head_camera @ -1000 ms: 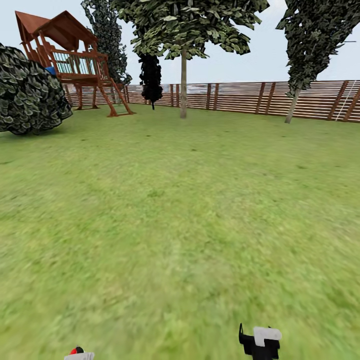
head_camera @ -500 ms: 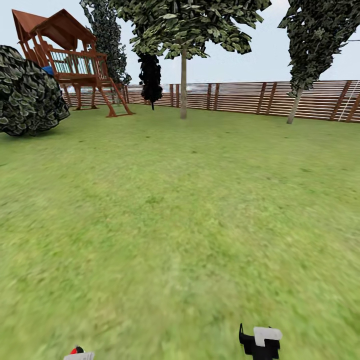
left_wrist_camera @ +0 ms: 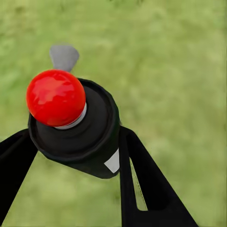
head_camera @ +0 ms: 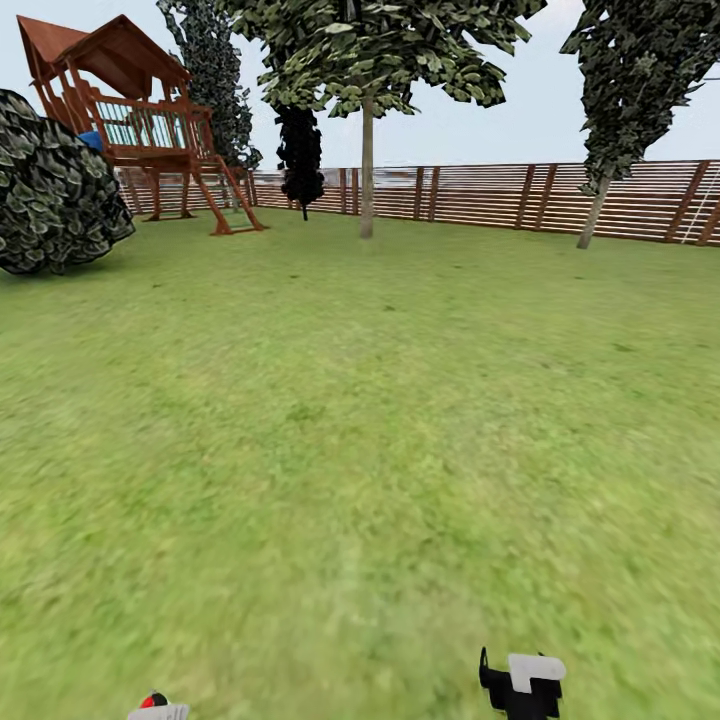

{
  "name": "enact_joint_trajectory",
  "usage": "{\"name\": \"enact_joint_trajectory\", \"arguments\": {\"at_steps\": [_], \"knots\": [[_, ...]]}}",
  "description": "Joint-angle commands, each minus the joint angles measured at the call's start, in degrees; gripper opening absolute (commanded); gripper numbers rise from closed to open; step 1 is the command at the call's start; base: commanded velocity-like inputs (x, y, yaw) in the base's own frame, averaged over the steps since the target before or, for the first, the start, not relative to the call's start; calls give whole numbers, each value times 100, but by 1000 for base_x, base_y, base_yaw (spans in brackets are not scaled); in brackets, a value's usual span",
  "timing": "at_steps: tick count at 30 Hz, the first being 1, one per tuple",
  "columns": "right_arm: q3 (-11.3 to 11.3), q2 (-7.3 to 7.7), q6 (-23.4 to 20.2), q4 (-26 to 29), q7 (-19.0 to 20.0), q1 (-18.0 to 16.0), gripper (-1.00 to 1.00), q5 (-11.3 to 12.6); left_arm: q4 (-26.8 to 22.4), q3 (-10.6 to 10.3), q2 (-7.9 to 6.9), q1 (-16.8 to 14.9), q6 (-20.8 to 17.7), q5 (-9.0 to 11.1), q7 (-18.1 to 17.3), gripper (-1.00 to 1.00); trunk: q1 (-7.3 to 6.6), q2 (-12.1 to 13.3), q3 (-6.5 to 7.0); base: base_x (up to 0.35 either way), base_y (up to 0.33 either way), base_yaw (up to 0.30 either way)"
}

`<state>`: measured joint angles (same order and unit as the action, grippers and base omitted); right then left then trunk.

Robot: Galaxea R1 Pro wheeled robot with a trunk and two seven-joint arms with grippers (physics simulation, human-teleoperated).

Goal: In the garden, pick up the pesticide atomizer on the floor and spray pesticide onto both trees until each tree trunk is fully covered.

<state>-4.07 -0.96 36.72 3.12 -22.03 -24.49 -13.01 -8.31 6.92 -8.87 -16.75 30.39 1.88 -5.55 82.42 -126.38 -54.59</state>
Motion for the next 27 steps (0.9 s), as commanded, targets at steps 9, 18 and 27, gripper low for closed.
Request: {"name": "enact_joint_trajectory", "arguments": {"at_steps": [9,18,27], "knots": [[-41,8,11,-4,-46,-3,100,-53,6,46,-1,-3,11,20,-60,-100,3,-2,-5,338,0,0],[-41,0,11,-4,-47,-3,100,-52,5,46,-10,-3,11,23,-60,-100,3,-2,-5,338,0,0],[-41,-1,11,-4,-47,-3,100,-52,5,46,-19,-3,11,23,-58,-100,3,-2,-5,339,0,0]]}}
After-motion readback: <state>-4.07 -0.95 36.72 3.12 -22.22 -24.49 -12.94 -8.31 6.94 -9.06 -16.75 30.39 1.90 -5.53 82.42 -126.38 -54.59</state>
